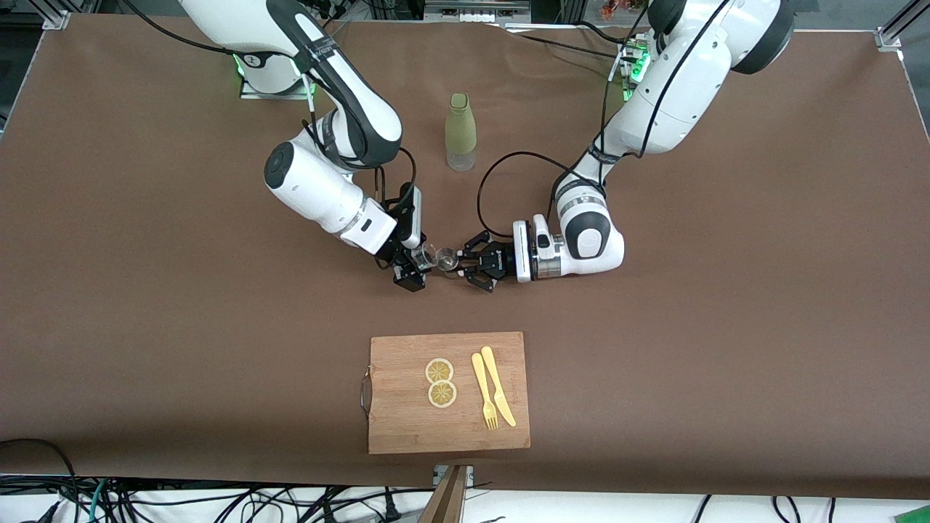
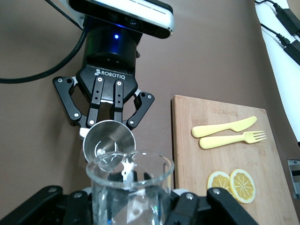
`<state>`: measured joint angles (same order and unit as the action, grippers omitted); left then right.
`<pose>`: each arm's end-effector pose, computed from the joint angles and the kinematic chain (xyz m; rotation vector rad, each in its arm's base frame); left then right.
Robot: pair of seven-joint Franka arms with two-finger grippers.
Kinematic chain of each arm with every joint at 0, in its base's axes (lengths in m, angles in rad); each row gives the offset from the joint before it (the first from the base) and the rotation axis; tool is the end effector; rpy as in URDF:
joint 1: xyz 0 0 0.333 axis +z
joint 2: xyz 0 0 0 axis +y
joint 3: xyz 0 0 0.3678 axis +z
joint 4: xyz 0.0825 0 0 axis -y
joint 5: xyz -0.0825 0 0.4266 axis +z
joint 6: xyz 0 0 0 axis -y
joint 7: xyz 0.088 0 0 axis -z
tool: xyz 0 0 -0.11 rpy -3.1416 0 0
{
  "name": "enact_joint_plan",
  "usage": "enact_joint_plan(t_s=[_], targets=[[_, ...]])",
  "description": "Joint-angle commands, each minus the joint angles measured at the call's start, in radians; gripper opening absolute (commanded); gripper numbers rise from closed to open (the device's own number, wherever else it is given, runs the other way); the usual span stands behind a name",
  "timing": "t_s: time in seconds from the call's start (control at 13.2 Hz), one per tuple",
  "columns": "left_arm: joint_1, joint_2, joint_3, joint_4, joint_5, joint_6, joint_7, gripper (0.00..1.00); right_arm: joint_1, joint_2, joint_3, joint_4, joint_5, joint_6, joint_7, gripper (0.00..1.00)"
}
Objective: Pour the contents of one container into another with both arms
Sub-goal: 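Tilt the beaker with the right gripper, pouring into the held jigger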
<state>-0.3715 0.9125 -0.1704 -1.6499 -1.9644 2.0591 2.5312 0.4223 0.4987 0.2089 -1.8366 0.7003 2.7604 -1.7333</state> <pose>0.6142 -0.4112 0.0987 1.4121 -1.1142 1.1379 0.6158 0.3973 0.3142 -1.8425 -2.1275 -0.8460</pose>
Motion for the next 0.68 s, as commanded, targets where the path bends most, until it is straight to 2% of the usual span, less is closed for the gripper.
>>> enact_joint_plan(t_s=[0.0,0.61], targets=[[-0.010,0.006,-0.009,0.019,-0.042,0.033,0.032,0.00,0.015,0.001,-0.008,-0.016,-0.025,0.034,0.015,0.12],[-0.014,0.006,-0.008,0.027,-0.042,0.044,0.026,0.00,0.027,0.014,-0.008,-0.018,-0.082,0.076,0.014,0.12]])
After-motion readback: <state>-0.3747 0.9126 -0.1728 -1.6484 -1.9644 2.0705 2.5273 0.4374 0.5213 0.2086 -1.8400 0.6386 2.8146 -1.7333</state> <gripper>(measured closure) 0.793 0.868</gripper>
